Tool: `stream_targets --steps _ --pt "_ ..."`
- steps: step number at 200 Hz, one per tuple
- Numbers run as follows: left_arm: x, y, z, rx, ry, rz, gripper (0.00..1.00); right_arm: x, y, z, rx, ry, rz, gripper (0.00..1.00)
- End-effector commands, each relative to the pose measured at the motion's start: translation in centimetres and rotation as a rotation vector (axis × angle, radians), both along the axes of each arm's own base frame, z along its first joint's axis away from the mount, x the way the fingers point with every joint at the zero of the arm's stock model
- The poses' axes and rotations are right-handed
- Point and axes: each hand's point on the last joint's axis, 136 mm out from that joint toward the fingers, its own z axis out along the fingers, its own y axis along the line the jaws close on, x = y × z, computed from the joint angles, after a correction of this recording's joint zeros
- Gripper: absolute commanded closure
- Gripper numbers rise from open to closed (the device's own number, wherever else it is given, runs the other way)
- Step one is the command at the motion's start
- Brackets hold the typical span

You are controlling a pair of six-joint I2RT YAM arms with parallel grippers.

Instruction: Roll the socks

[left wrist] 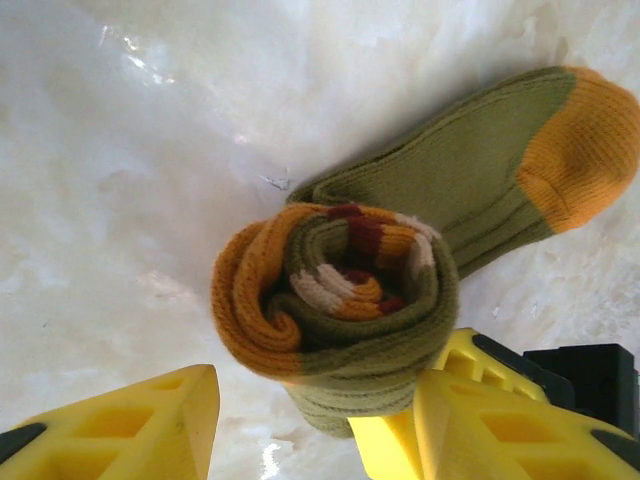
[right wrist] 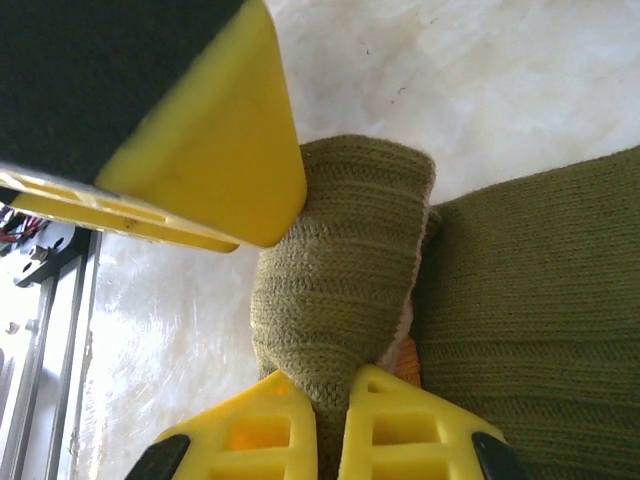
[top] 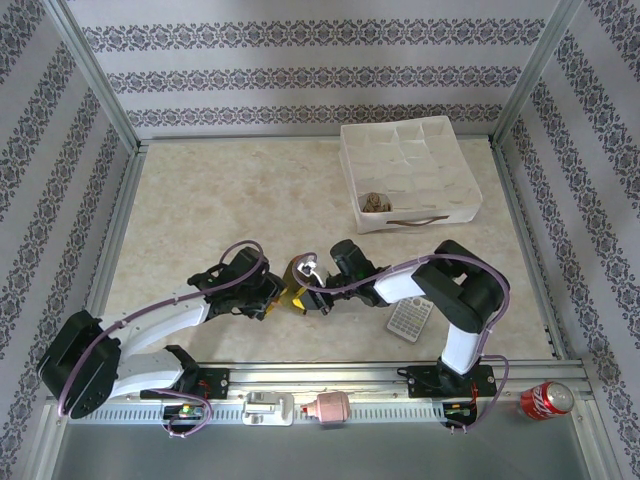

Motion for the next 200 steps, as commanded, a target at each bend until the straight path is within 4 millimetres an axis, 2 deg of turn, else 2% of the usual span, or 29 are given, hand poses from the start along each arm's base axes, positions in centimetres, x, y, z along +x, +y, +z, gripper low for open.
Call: stream_targets --steps 1,30,67,81,100,112,125,155,161,174,200 --pt "0.4 -0.3 -0.8 -0.002 -0.013 0.023 0.47 -3.5 -5.9 -8.2 -0.324 0.285 -0.088 1.00" --pt "1.3 -1.1 -1.5 -0.003 -0.018 0.012 0.44 -3.4 -5.7 -8.4 -0.322 0.340 -0.088 1.00" --pt "1.1 -0.9 -3.2 0.048 0.021 -0.006 0.43 -3.4 -5.5 -8.9 -0.339 0.399 -0.083 1.00" --pt "0.1 -0.3 -4.4 0.091 0.085 -0.015 0.47 -3.2 -5.4 -9.0 -0.348 0.399 -0.082 1.00" --pt "-2.0 0.8 -6.6 0.149 0.199 -0.027 0.61 -2.5 -5.5 -8.7 -0.364 0.337 -0.088 1.00" --pt "-3.3 1.5 -7.5 0.175 0.262 -0.025 0.72 -1.8 -5.1 -7.5 -0.357 0.232 -0.073 0.84" --pt "-4.3 2.1 -7.8 0.192 0.309 -0.009 0.79 -1.0 -4.8 -5.4 -0.339 0.056 -0.067 0.69" --pt "-4.9 3.0 -7.5 0.215 0.341 0.038 0.87 1.1 -4.5 1.8 -0.289 -0.472 -0.118 0.45" --pt "-4.9 3.0 -7.4 0.218 0.341 0.042 0.87 1.2 -4.5 3.0 -0.286 -0.544 -0.121 0.43" --pt "-4.7 2.8 -7.3 0.213 0.341 0.042 0.87 0.7 -4.5 4.5 -0.322 -0.664 -0.088 0.40" --pt "-4.3 2.4 -7.3 0.203 0.343 0.045 0.87 -1.4 -3.8 4.5 -0.396 -0.831 0.021 0.37"
